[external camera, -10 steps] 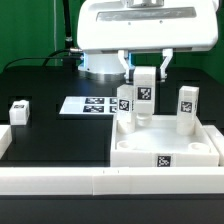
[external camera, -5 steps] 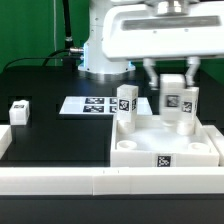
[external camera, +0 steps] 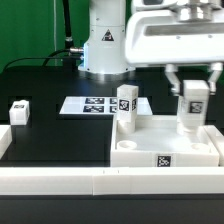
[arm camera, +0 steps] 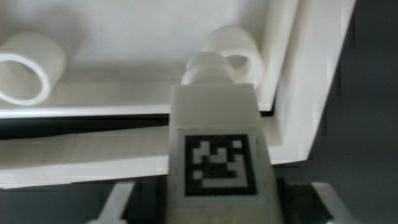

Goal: Assemble square table

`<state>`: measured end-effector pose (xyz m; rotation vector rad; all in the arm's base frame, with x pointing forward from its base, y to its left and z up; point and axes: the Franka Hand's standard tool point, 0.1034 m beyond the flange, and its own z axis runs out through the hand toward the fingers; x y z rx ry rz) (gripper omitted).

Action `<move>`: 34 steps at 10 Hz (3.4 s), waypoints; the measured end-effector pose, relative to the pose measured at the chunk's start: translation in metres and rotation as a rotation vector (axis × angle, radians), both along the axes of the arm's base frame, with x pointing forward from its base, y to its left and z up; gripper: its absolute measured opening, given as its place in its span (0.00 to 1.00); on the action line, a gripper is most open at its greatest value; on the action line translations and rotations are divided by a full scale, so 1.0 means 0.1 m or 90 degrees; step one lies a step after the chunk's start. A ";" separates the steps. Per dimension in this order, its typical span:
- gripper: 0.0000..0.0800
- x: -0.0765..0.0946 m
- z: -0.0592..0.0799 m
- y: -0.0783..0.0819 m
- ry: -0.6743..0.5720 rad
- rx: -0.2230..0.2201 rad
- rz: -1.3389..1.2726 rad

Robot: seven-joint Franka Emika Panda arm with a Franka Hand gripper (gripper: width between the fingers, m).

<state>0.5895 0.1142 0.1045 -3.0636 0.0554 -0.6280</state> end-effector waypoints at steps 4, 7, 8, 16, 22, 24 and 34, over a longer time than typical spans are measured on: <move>0.36 0.04 0.00 0.11 -0.005 -0.009 0.018; 0.36 0.09 -0.04 0.02 -0.004 -0.016 0.020; 0.36 0.13 -0.03 0.02 -0.007 -0.016 0.019; 0.36 0.10 -0.15 -0.04 -0.006 -0.023 0.017; 0.39 0.07 -0.20 -0.03 -0.054 -0.031 0.024; 0.60 0.09 -0.15 -0.03 -0.048 -0.031 0.028; 0.81 0.13 0.14 -0.09 0.051 -0.011 0.026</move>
Offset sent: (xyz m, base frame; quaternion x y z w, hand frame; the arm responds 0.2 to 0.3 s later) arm 0.0000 0.0000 0.0000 0.0000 0.0000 0.0000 1.0000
